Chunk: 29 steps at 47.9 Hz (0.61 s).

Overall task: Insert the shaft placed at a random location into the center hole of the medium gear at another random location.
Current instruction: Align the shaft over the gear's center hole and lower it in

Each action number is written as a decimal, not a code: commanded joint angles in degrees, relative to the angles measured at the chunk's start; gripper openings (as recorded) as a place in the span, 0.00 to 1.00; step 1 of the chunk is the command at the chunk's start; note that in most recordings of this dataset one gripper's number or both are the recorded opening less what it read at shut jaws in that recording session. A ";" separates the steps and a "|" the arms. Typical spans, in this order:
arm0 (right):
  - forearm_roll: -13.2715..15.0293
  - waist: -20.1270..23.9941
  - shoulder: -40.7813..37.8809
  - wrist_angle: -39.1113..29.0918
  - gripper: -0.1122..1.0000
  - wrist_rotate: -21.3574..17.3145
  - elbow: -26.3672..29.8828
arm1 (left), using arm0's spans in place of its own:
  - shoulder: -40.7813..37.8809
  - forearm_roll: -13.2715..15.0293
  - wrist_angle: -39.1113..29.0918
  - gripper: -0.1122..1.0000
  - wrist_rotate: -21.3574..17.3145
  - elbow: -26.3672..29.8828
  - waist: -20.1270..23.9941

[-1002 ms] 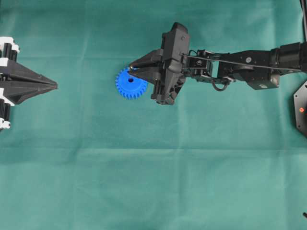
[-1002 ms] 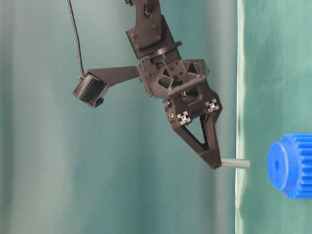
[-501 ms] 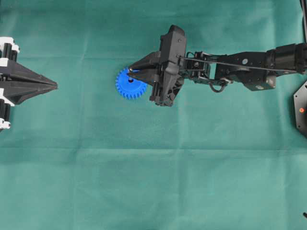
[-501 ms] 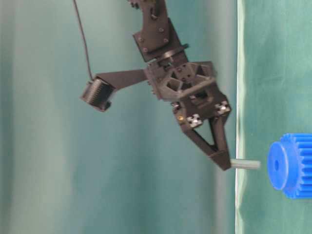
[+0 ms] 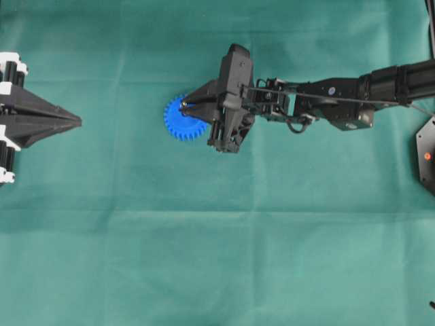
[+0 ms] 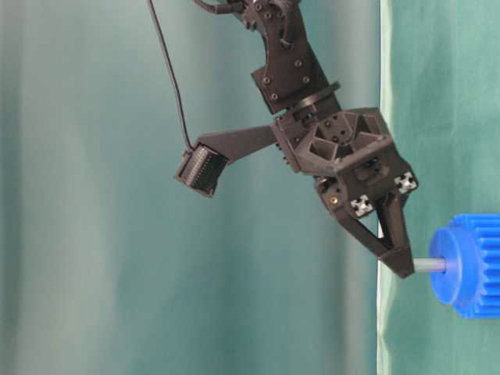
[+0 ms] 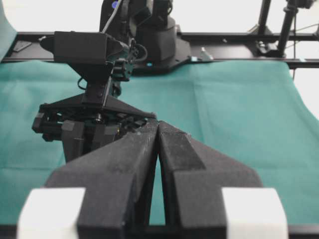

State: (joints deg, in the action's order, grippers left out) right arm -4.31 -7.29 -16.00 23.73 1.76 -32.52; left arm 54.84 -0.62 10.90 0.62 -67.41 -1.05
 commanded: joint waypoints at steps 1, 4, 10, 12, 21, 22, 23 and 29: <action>0.09 -0.18 0.88 0.97 0.22 0.62 0.97 | -0.44 -0.09 0.09 0.10 0.00 1.05 0.18; 0.00 -0.18 0.79 0.97 0.22 0.62 0.97 | -0.35 -0.09 0.18 0.10 0.00 1.05 0.18; 0.00 -0.18 0.62 0.97 0.22 0.62 0.97 | -0.35 -0.18 0.09 0.10 0.00 1.05 0.18; 0.09 -0.18 0.53 0.97 0.22 0.62 0.97 | -0.44 -0.18 0.18 0.10 0.00 1.05 0.26; 0.09 -0.26 -0.26 0.97 0.22 0.62 1.23 | -0.44 -0.18 0.18 0.10 0.00 1.05 0.26; 0.00 -0.26 -0.35 0.97 0.22 0.62 1.23 | -0.44 -0.18 0.09 0.10 0.00 1.05 0.26; 0.00 -0.18 -0.44 0.97 0.22 0.62 1.23 | -0.44 -0.18 0.09 0.10 0.00 1.05 0.26; 0.09 -0.18 -0.70 0.97 0.22 0.62 1.23 | -0.44 -0.18 0.09 0.10 0.00 1.05 0.18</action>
State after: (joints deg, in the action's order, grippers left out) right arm -4.31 -7.38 -17.58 23.73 1.67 -32.52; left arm 54.84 -0.62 10.72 0.62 -67.41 -0.97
